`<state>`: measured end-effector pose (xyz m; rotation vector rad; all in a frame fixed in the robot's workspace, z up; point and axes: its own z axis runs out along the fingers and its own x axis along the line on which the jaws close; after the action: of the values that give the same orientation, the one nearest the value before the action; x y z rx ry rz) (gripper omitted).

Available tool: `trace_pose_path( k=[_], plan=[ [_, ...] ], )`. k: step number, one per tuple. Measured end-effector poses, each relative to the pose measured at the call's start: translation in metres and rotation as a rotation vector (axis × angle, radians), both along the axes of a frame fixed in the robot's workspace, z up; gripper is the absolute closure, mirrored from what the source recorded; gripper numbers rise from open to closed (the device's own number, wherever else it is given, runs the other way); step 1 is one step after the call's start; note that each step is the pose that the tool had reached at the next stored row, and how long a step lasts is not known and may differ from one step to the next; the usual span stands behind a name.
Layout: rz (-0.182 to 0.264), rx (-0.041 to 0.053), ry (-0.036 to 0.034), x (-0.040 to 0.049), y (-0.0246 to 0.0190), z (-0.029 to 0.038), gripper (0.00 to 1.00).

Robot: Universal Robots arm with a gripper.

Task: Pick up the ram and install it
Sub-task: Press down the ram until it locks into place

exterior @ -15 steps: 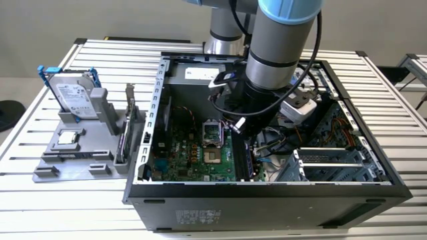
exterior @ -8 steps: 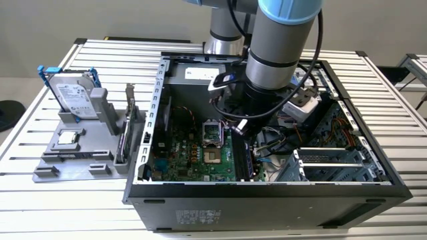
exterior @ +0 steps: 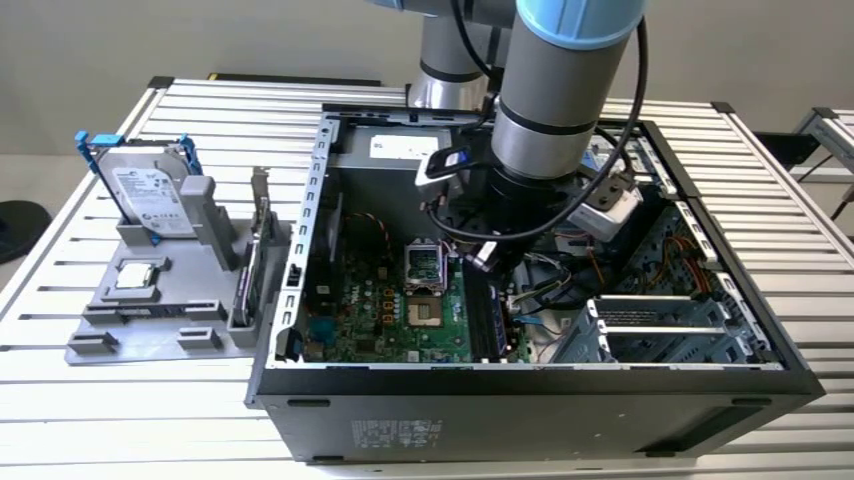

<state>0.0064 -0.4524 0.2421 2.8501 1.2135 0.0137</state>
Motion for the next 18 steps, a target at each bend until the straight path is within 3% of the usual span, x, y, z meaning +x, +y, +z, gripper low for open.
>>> trace_pose_path(
  k=[18],
  plan=[
    [0.084,0.0002,0.0025,0.0,0.0,-0.0001,1.0]
  ],
)
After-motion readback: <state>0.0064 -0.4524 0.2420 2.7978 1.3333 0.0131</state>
